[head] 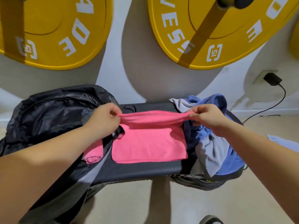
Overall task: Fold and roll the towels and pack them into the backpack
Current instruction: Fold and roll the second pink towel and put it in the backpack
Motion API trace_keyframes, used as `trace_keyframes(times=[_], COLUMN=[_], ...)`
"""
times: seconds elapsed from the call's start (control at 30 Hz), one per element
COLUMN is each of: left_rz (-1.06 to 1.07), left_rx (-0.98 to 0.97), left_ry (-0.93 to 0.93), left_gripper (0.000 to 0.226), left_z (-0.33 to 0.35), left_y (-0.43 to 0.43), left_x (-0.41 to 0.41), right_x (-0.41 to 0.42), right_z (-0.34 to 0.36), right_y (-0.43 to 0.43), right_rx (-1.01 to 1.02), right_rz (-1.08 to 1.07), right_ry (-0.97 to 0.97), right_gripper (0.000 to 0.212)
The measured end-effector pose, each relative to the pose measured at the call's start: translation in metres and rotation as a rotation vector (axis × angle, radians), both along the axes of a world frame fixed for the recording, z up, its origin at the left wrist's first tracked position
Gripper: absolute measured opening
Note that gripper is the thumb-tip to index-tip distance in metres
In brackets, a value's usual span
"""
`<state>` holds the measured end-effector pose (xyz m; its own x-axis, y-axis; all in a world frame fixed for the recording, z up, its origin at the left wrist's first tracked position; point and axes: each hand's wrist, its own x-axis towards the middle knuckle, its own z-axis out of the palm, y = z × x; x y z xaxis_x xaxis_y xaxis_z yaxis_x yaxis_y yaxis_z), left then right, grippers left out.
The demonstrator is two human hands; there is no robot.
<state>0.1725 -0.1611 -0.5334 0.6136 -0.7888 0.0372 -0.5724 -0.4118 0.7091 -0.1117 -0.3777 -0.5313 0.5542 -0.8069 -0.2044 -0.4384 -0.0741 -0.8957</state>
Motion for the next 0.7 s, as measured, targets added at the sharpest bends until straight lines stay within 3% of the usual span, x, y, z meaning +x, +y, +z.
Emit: trace_keyframes(times=[0.13, 0.3, 0.47, 0.63, 0.7], left_rz=[-0.342, -0.682, -0.727, -0.755, -0.758], left_rx=[0.059, 0.29, 0.377, 0.565, 0.495], left_ry=[-0.293, -0.66, -0.817, -0.884, -0.925], left_gripper=[0.015, 0.017, 0.018, 0.02, 0.02], left_z=[-0.011, -0.025, -0.043, -0.043, -0.044], left_y=[0.028, 0.052, 0.056, 0.056, 0.05], left_x=[-0.003, -0.013, -0.011, -0.026, -0.03], right_x=[-0.026, -0.032, -0.027, -0.023, -0.017], right_z=[0.001, -0.011, -0.024, -0.032, -0.031], right_y=[0.004, 0.033, 0.047, 0.04, 0.035], right_rx=[-0.102, -0.096, -0.101, -0.176, -0.171], right_rz=[0.265, 0.448, 0.557, 0.728, 0.622], right_ry=[0.358, 0.456, 0.501, 0.874, 0.825], right_gripper=[0.006, 0.008, 0.012, 0.012, 0.035])
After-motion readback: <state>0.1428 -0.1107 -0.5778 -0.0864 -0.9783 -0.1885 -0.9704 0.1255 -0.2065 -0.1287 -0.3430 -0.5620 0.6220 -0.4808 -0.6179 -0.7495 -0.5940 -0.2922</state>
